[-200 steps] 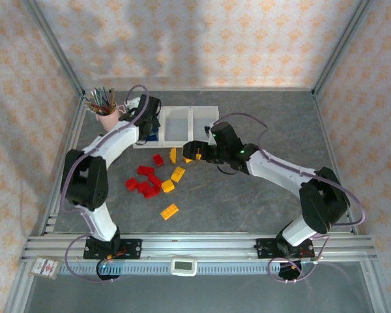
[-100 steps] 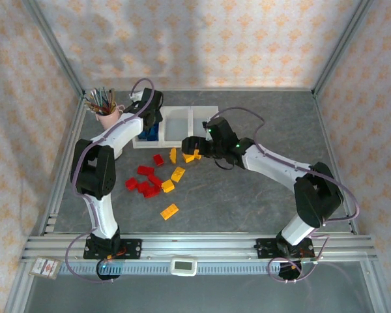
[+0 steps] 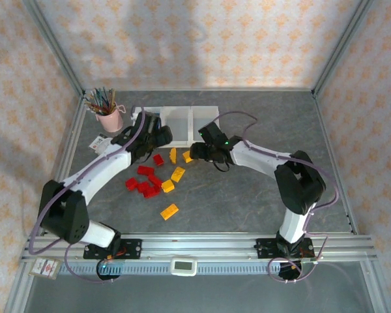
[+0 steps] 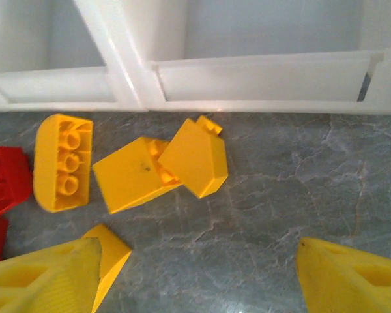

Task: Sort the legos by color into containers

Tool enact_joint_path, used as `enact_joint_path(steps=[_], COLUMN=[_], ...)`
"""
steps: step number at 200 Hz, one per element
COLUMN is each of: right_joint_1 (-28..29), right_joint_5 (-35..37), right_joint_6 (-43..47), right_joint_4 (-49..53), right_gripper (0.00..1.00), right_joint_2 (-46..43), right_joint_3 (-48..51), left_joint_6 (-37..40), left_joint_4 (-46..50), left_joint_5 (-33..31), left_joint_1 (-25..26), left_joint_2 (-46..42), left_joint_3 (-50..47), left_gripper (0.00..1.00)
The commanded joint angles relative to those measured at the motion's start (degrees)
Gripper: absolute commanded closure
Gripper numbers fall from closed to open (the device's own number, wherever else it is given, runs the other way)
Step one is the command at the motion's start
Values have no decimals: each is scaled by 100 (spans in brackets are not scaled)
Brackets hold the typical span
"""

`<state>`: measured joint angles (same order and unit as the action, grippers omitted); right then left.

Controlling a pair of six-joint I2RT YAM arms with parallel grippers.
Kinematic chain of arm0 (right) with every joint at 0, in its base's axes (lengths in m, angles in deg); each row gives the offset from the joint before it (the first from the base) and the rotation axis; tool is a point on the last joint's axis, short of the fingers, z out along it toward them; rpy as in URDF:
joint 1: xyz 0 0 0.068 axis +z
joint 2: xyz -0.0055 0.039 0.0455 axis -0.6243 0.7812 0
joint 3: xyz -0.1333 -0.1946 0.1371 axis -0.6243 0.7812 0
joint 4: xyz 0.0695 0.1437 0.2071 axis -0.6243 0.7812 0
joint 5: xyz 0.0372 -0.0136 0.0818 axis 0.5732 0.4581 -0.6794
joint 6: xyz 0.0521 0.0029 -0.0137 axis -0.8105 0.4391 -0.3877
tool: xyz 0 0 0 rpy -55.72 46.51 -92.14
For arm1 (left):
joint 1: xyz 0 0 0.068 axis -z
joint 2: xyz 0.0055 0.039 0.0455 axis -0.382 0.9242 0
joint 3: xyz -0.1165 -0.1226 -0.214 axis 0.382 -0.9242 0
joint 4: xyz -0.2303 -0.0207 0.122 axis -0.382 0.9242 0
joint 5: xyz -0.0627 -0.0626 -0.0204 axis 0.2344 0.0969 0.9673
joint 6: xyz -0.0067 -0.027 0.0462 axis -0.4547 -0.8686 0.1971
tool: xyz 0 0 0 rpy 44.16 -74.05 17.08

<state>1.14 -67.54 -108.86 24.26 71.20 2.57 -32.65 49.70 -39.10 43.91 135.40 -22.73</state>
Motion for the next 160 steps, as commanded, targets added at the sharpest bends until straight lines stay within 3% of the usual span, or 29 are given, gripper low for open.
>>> enact_joint_path(steps=[1, 42, 90, 160], right_joint_1=[95, 178, 229, 303], right_joint_5=[516, 1164, 1431, 1400], right_joint_6=[-950, -1780, -2015, -1940], right_joint_4=[-190, 69, 126, -3], right_gripper=[18, 26, 41, 49], right_joint_2=[185, 743, 1226, 1431], right_joint_3=[-250, -748, -1131, -954], left_joint_6=[-232, -184, -149, -320], left_joint_4=[-139, -81, -96, -154], left_joint_5=[433, 507, 749, 779], left_joint_1=[13, 8, 7, 7], left_joint_2=[-462, -1079, -1316, -1558], left_joint_3=[-443, -830, -1054, -1243], left_gripper=[14, 1, 1, 1])
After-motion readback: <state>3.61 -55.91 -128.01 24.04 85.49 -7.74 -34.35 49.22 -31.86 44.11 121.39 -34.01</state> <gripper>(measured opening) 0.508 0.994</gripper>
